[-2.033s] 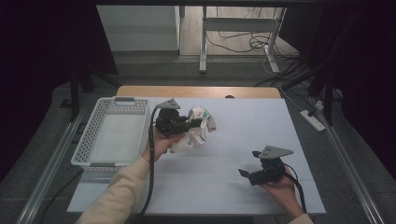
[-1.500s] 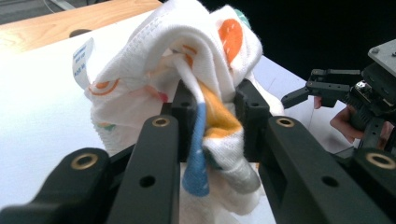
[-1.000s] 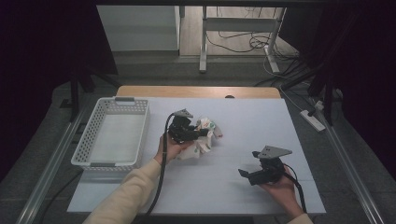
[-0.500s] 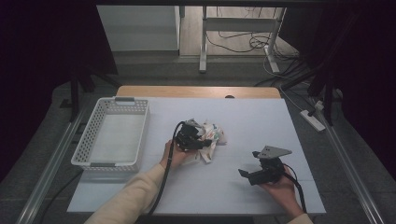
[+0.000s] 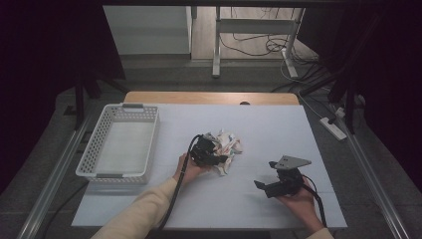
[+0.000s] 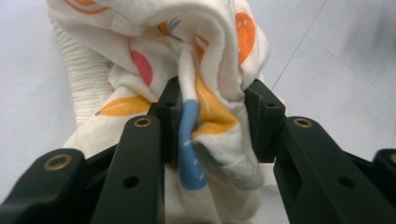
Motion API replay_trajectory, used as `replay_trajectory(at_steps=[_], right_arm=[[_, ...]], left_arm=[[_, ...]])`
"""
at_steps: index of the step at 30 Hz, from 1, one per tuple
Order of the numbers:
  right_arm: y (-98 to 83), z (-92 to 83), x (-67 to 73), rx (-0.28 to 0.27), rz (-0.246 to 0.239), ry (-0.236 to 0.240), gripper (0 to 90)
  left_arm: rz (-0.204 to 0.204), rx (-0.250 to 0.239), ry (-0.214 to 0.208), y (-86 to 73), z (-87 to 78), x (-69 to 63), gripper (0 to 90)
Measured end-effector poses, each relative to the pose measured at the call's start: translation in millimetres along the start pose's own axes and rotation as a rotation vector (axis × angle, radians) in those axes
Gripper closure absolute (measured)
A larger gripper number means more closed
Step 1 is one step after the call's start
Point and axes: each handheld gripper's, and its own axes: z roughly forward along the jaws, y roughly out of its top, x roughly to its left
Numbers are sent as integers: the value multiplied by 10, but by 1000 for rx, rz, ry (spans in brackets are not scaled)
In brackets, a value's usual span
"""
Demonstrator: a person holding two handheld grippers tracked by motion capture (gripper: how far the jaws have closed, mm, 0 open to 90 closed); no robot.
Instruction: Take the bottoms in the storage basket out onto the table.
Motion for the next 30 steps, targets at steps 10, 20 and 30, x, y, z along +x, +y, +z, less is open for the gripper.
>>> replay_trajectory(at_steps=[10,20,30], right_arm=[[1,-1,-1,0,-2,1,77],[7,5,-11,-8,3,4,76],[9,3,-30,-16,9,14,77]], left_arm=[[15,8,-30,1,12,-16,464],[31,-46,-29,24,-99,-52,287],[95,-75,30,95,-380,-115,216]])
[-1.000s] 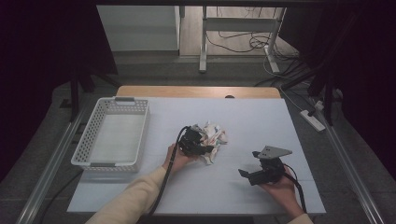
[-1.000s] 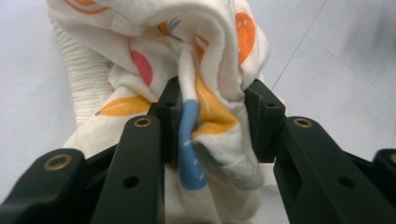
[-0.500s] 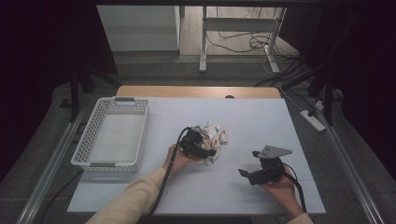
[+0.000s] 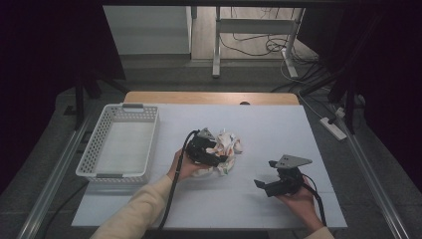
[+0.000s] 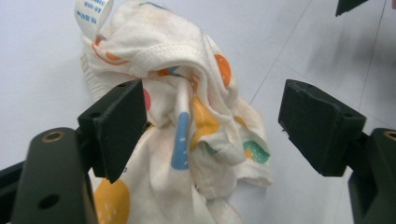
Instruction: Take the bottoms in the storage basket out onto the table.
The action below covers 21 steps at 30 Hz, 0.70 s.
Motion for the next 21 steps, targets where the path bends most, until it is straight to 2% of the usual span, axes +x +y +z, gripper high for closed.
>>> replay_trajectory(at_steps=[3,7,11,13,21], right_arm=[[1,-5,-12,-6,2,4,76],[17,-25,13,-19,-3,10,77],[32,-44,35,-24,-11,5,77],[29,-47,39,-20,-12,2,76],[24,-42,33,-14,-11,1,76]], left_arm=[[-12,-10,-2,3,-59,-8,214],[-17,-20,16,-2,-186,-20,214],[-49,-48,15,-17,-334,-55,219],[-43,-49,20,-22,-419,-120,216],[-26,-68,47,-35,-598,-189,214]])
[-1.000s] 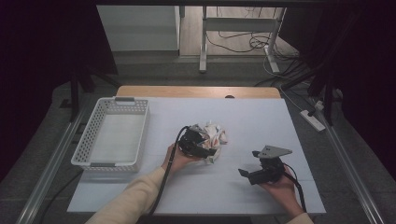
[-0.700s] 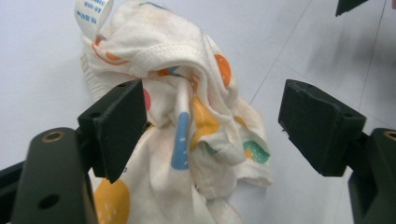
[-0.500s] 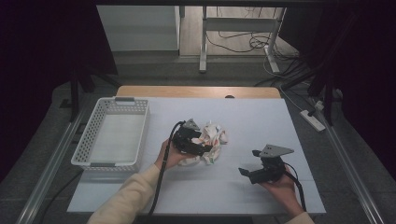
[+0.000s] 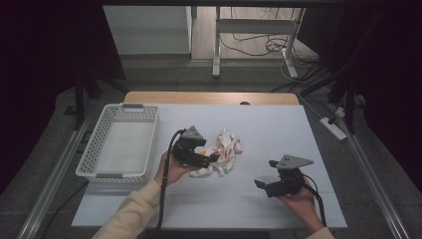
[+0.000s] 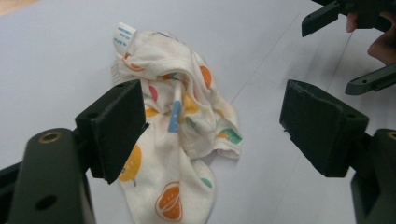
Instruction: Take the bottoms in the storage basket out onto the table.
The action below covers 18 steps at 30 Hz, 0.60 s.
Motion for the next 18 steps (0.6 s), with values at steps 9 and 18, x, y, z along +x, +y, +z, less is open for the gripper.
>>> replay_trajectory(at_steps=[9,18], right_arm=[[0,-2,5,-2,-4,-1,76],[3,-10,13,-4,-6,-1,76]], left_arm=[[-8,-23,52,-94,-336,-1,216],[-32,-47,107,-332,-691,-35,218]])
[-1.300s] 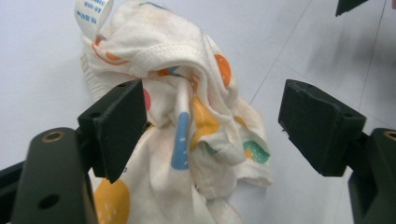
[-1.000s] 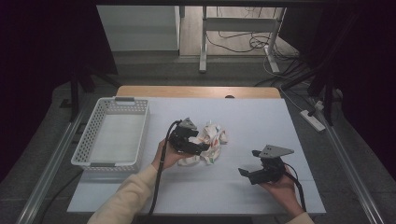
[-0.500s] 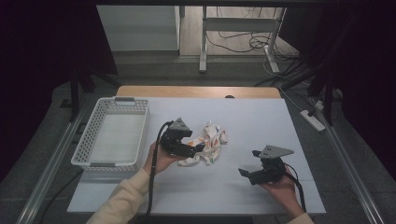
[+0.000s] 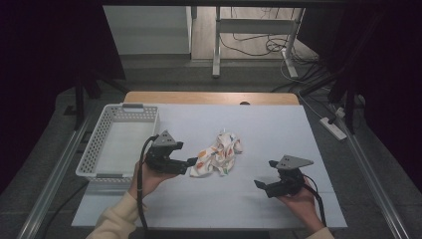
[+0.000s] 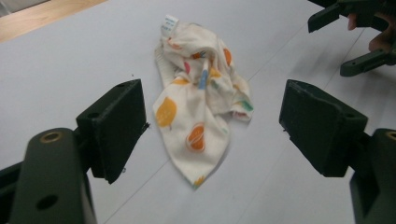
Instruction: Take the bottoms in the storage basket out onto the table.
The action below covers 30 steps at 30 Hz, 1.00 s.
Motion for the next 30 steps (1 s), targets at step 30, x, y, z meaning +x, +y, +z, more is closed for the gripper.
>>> replay_trajectory(at_steps=[30], right_arm=[[2,-27,-25,-14,3,-16,76]], left_arm=[[-159,-48,122,-933,-830,244,217]])
